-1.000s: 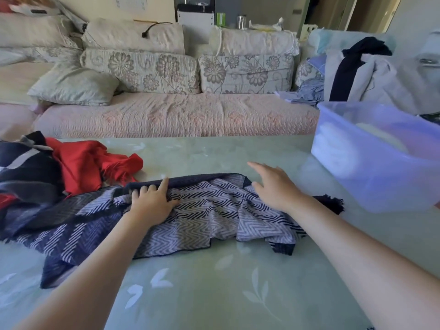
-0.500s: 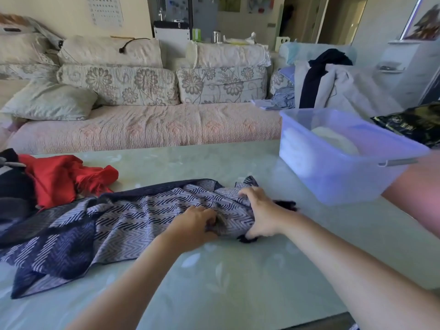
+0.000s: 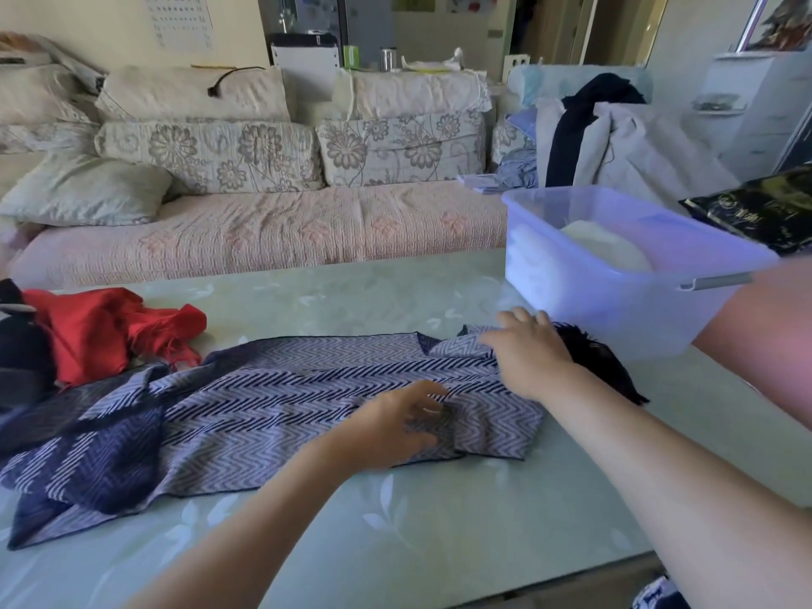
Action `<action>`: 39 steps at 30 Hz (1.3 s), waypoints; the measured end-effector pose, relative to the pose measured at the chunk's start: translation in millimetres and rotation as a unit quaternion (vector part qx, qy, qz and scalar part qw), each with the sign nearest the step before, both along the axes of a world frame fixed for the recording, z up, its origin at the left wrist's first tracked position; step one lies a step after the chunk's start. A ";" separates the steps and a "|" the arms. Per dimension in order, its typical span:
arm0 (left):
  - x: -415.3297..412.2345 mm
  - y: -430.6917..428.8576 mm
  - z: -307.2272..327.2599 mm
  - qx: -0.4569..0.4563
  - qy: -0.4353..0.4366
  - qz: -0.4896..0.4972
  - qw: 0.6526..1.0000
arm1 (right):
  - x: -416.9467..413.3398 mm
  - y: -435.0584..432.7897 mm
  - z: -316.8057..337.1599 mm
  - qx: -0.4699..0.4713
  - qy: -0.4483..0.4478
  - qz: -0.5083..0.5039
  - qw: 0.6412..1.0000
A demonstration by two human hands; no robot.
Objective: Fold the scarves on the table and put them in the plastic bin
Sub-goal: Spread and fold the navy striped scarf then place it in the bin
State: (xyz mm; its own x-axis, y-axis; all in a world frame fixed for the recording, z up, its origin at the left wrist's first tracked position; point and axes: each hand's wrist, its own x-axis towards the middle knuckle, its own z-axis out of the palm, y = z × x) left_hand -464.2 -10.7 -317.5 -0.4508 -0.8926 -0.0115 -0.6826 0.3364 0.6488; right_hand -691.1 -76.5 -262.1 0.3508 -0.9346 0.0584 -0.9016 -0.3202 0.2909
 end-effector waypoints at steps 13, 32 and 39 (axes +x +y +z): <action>50.6 29.4 12.3 -0.041 -0.209 -0.006 0.977 | 52.8 36.7 -1.6 0.243 0.009 0.081 0.967; 122.8 -67.1 -19.2 -0.010 -0.273 0.162 0.948 | 87.5 -52.6 -58.0 0.131 -0.179 0.088 0.971; 153.0 -92.0 -37.2 0.006 -0.289 0.216 0.932 | 79.1 -93.4 -70.0 0.079 -0.068 0.015 0.994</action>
State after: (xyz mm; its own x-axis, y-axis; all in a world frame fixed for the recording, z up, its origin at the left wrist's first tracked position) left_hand -311.2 -102.6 -354.7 0.0364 -0.9877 -0.1523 -0.9897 -0.0568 0.1318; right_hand -612.0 -169.9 -332.1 0.3769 -0.9254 -0.0395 -0.9188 -0.3789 0.1110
